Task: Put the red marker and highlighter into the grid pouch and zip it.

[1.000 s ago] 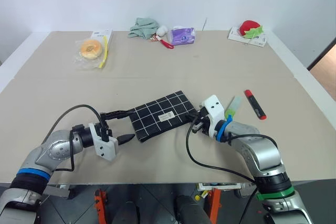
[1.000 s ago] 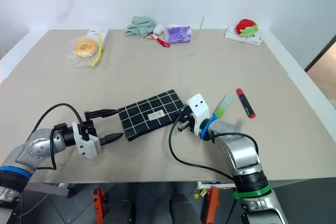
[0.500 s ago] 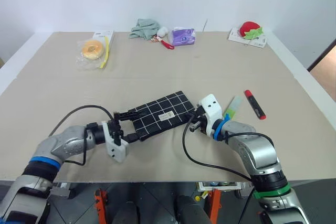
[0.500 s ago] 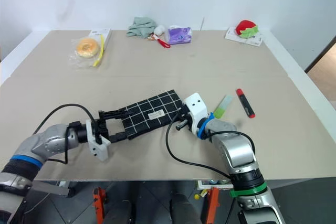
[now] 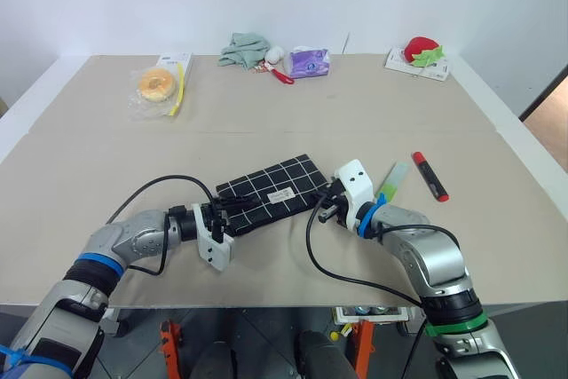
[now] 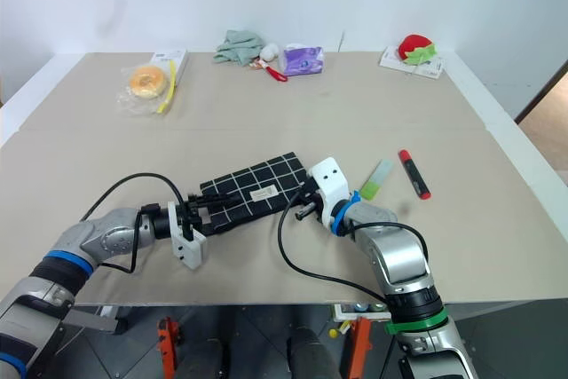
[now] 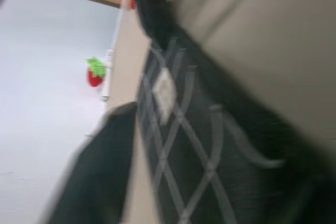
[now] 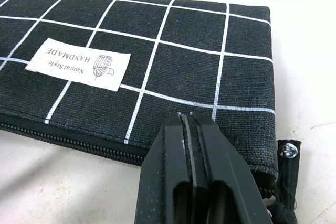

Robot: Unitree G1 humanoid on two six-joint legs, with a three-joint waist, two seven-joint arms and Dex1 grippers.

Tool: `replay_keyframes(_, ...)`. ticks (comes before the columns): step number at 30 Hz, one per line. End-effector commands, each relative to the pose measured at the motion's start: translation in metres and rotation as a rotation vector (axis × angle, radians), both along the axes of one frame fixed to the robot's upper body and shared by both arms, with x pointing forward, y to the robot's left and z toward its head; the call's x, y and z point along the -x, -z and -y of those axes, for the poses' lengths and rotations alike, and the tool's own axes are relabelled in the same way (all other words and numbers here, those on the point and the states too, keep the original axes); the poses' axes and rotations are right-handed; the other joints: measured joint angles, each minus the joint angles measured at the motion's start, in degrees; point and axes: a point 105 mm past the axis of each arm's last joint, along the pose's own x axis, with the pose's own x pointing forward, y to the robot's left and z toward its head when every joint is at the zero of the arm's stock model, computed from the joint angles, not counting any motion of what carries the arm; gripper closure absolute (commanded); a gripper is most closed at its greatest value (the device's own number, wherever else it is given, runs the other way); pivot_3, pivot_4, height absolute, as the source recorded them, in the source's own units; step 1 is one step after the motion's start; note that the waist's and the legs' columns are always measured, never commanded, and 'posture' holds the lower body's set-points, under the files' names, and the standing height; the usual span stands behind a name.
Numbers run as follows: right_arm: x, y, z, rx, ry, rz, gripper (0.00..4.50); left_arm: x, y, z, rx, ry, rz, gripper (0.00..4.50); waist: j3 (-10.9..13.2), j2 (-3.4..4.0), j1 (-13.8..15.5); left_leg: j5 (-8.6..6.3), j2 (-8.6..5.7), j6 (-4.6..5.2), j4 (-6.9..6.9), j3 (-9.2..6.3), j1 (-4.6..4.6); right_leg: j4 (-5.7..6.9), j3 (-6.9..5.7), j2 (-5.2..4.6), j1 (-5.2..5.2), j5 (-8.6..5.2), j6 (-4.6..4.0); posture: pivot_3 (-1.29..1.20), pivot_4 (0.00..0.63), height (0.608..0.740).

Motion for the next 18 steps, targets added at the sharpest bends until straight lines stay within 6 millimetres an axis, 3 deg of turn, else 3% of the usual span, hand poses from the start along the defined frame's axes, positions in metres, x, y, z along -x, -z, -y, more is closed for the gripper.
replay_keyframes(1,0.003,0.000,-0.003,-0.003,-0.009,0.006,4.50,0.002,0.017,-0.001,-0.056,0.000,-0.056,3.87,-0.1,0.15,0.0,0.00,-0.02,0.00,0.00,0.00,0.00,0.00,0.00,-0.01,0.01,-0.01,0.01,0.00,0.150,0.740)
replay_keyframes(2,0.002,-0.001,-0.002,-0.002,-0.009,0.007,4.50,0.002,0.016,0.000,-0.056,0.001,-0.057,4.34,-0.1,0.22,0.1,0.01,-0.04,0.02,0.00,0.00,0.02,0.00,0.00,-0.02,0.03,-0.02,0.03,0.00,0.150,0.740)
replay_keyframes(3,0.002,-0.001,-0.002,-0.001,-0.008,0.009,4.50,0.002,0.016,0.000,-0.055,0.001,-0.058,4.48,-0.2,0.29,0.1,0.02,-0.04,0.04,0.00,0.00,0.04,0.00,0.01,-0.03,0.06,-0.03,0.05,0.00,0.150,0.740)
replay_keyframes(8,0.001,-0.008,0.001,-0.011,-0.007,0.048,4.50,0.000,0.013,0.003,-0.051,-0.001,-0.072,4.48,-0.2,0.30,0.1,0.09,-0.06,0.14,-0.01,-0.01,0.07,0.00,0.02,-0.01,0.07,-0.03,0.06,0.00,0.150,0.740)
replay_keyframes(13,0.002,-0.047,0.010,-0.192,0.015,0.175,4.50,0.000,0.012,0.007,-0.034,-0.011,-0.099,4.48,-0.2,0.31,0.2,0.09,-0.07,0.14,-0.01,-0.01,0.03,-0.01,0.02,-0.03,0.07,-0.04,0.08,0.00,0.150,0.740)
replay_keyframes(15,0.005,-0.054,0.018,-0.253,0.031,0.169,4.50,0.001,0.012,0.008,-0.033,-0.010,-0.107,4.48,-0.2,0.32,0.2,0.09,-0.08,0.14,-0.02,-0.02,0.00,-0.02,0.02,-0.04,0.06,-0.04,0.09,0.00,0.150,0.740)
replay_keyframes(18,0.008,-0.057,0.034,-0.275,0.068,0.154,3.52,0.002,0.014,0.009,-0.045,-0.015,-0.122,4.50,-0.2,0.32,0.2,0.09,-0.10,0.14,-0.02,-0.06,-0.02,-0.02,0.00,-0.07,0.06,-0.06,0.11,0.00,0.150,0.740)
